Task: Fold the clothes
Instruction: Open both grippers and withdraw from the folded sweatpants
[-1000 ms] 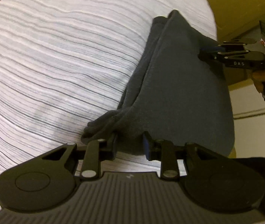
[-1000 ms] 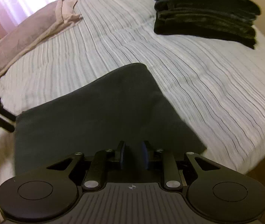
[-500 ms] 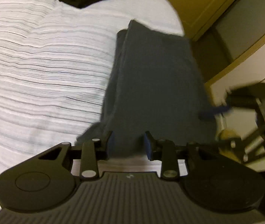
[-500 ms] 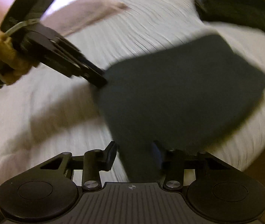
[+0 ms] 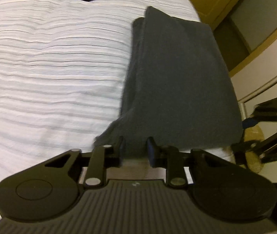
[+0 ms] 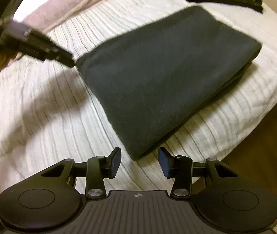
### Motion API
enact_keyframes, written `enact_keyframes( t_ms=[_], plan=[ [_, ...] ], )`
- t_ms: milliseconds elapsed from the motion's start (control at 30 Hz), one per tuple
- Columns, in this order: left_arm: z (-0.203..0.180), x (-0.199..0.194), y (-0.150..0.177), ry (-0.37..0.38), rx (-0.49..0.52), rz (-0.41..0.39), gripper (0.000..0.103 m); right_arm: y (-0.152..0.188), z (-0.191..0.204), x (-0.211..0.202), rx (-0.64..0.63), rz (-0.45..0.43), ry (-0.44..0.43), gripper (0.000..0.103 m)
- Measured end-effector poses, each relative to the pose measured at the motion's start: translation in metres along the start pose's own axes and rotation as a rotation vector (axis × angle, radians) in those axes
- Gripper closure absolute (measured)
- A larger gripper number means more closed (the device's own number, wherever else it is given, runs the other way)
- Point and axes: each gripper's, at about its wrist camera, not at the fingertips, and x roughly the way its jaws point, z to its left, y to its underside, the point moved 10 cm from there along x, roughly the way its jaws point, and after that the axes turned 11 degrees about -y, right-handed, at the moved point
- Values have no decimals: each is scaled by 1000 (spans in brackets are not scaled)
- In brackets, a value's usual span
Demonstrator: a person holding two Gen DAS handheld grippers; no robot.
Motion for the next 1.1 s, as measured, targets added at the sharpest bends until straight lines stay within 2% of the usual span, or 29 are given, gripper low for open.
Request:
enact_keyframes(
  t_ms=[33,67,100,167,300,400,533,700,867,1100],
  plan=[
    [3,-7,5,-21,-4,1,80,-2,0,-6,4,-8,7,57],
    [6,-15,9,-32,-15,1,80,-4,-1,-13,9,-15,15,53],
    [9,-23,14,-42,-31,-2,80,-7,-3,-20,15,-27,27,42],
    [11,-39,19,-61,-67,-14,80,-16,-7,-35,31,-63,52,33],
    [6,-66,25,-103,-133,-36,72,-35,-11,-60,40,-104,100,33],
    [-7,-79,32,-144,-160,-27,71,-47,-11,-72,26,-123,112,33],
    [-26,-91,38,-127,-222,-27,71,-56,-7,-86,6,-145,121,33],
    [-40,-102,42,-108,-261,-44,71,-56,7,-98,-19,-145,134,33],
    [-47,-112,46,-122,-262,-63,68,-51,12,-104,-46,-128,158,33],
    [-61,-113,54,-120,-245,-66,67,-31,4,-109,-44,-77,204,33]
  ],
)
